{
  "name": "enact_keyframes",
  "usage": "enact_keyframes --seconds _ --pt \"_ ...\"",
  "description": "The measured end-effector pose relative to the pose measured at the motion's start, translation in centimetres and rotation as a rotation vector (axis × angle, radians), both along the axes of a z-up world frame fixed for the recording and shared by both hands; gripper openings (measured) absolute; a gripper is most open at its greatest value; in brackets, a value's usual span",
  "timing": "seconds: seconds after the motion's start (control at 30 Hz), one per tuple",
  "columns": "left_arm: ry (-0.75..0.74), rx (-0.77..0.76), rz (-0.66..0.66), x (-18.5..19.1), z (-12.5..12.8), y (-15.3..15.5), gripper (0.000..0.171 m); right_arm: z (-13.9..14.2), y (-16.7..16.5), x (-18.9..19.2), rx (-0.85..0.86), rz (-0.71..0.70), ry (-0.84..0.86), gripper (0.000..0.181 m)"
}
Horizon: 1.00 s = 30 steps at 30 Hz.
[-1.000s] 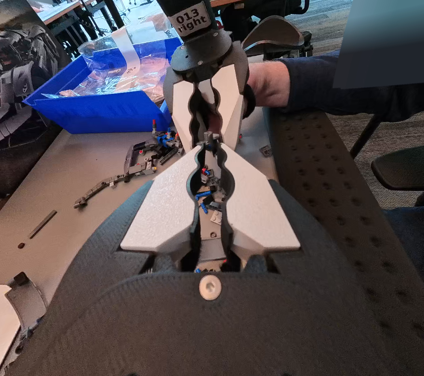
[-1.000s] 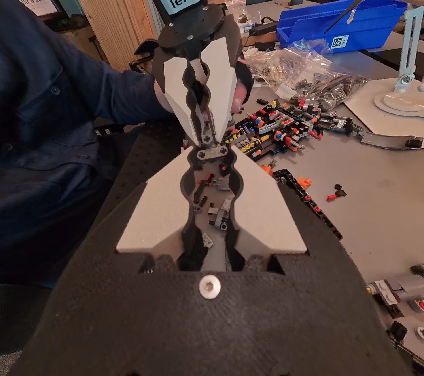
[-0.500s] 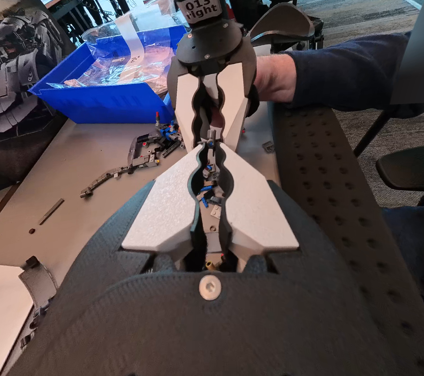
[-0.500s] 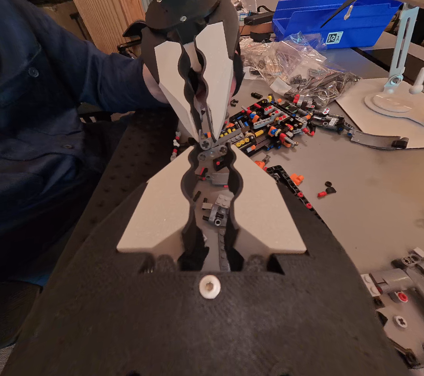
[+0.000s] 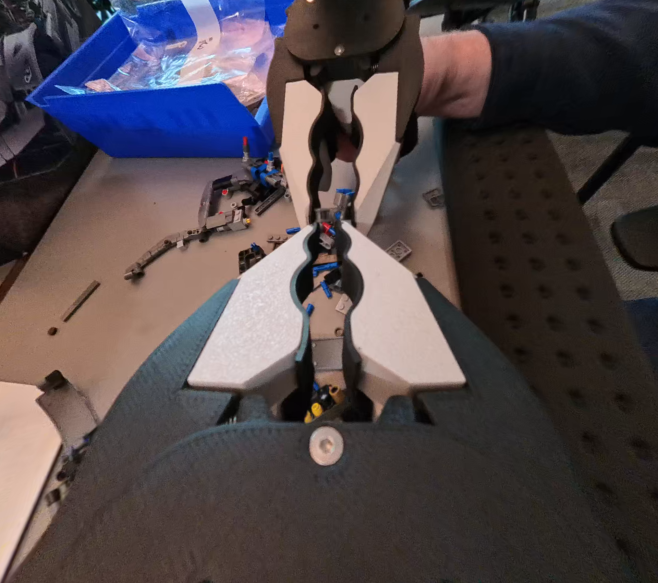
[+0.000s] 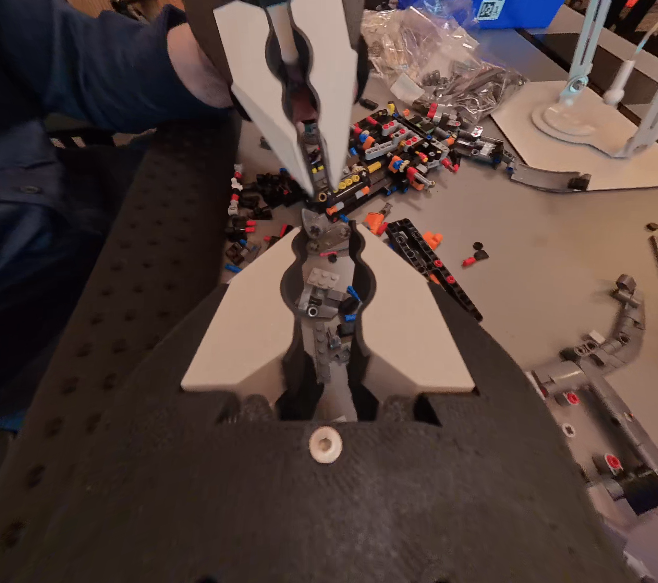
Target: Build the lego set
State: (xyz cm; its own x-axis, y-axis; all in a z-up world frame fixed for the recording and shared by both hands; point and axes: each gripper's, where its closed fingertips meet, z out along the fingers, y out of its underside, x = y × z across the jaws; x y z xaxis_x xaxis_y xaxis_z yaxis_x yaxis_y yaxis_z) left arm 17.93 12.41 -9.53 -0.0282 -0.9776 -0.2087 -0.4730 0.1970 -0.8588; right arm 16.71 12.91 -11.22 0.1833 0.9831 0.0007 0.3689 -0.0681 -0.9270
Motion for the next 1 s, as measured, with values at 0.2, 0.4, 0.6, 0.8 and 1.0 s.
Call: enact_keyframes --seconds 0.2,0.4,0.6,0.8,1.0 --pt "-0.017 0.027 -0.015 0.4 0.1 -0.2 0.009 -0.9 0.1 -0.3 0.015 -0.007 -0.054 0.020" --pt "0.041 0.135 -0.022 0.8 -0.8 -0.4 0.009 -1.6 0.3 -0.2 0.001 -0.024 -0.094 0.021" --pt "0.075 0.160 -0.009 0.7 -1.1 -0.3 0.000 -1.9 0.6 -0.3 0.006 -0.041 -0.117 0.020" --pt "0.027 0.121 0.007 0.2 0.4 -0.5 0.000 -2.0 0.9 0.2 0.000 -0.060 -0.123 0.019" --pt "0.071 0.132 -0.006 -0.1 -0.7 -0.4 0.000 -1.5 0.9 0.3 0.006 -0.065 -0.099 0.019"
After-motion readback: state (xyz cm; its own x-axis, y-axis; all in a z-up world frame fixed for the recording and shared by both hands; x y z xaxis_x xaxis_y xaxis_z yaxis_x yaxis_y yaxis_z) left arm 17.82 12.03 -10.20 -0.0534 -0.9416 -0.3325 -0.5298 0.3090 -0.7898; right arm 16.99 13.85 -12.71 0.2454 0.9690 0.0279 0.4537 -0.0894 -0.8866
